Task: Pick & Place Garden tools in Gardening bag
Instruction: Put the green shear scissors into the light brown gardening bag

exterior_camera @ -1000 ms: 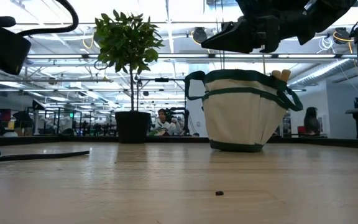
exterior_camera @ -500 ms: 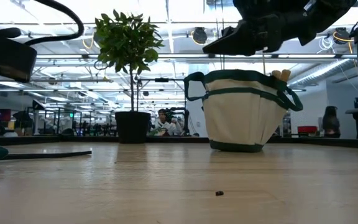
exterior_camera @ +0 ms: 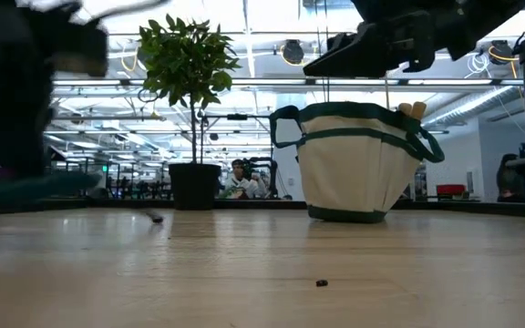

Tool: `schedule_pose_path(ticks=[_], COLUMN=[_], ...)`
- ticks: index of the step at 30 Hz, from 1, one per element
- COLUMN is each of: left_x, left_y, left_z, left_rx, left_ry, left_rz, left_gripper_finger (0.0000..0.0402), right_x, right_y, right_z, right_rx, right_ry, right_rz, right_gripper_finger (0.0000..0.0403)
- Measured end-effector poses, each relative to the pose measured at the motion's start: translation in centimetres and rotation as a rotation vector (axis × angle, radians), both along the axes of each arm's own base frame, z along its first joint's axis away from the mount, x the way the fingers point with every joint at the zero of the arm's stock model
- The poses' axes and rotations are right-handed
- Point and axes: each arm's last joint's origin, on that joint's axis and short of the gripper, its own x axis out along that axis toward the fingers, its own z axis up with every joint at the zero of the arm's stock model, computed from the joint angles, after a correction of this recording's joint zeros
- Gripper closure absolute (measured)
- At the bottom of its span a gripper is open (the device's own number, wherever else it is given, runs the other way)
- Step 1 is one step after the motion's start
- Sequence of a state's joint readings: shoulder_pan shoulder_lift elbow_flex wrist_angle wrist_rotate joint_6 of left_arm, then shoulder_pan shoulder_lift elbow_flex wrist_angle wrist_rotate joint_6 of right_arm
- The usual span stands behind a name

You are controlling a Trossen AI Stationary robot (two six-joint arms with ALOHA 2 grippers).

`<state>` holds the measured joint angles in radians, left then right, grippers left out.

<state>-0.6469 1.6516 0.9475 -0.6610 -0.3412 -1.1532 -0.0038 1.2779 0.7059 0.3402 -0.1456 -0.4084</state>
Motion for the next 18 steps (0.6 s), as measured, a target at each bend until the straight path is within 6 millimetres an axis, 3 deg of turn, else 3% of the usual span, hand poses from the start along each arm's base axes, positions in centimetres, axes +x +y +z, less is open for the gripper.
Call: schedule_pose_path(ticks=[4, 8, 18], left_x=[2.7, 6.2, 12.6], left_y=[1.2, 3.1, 10.0], left_z=[2.7, 6.4, 15.9], left_rx=[0.079, 0.155, 0.366], left_ry=[-0.05, -0.145, -0.47], left_rz=[-0.075, -0.152, -0.288], left_gripper_finger=[0.0353, 0.0353, 0.0353], right_x=[-1.1, -3.0, -6.2], right_y=[0.6, 1.3, 3.1], right_z=[0.6, 0.8, 0.4], right_rx=[-0.06, -0.036, 0.146], right_ry=[0.043, 0.145, 0.374], right_rz=[-0.121, -0.137, -0.147], right_gripper_finger=[0.0303, 0.0303, 0.0303])
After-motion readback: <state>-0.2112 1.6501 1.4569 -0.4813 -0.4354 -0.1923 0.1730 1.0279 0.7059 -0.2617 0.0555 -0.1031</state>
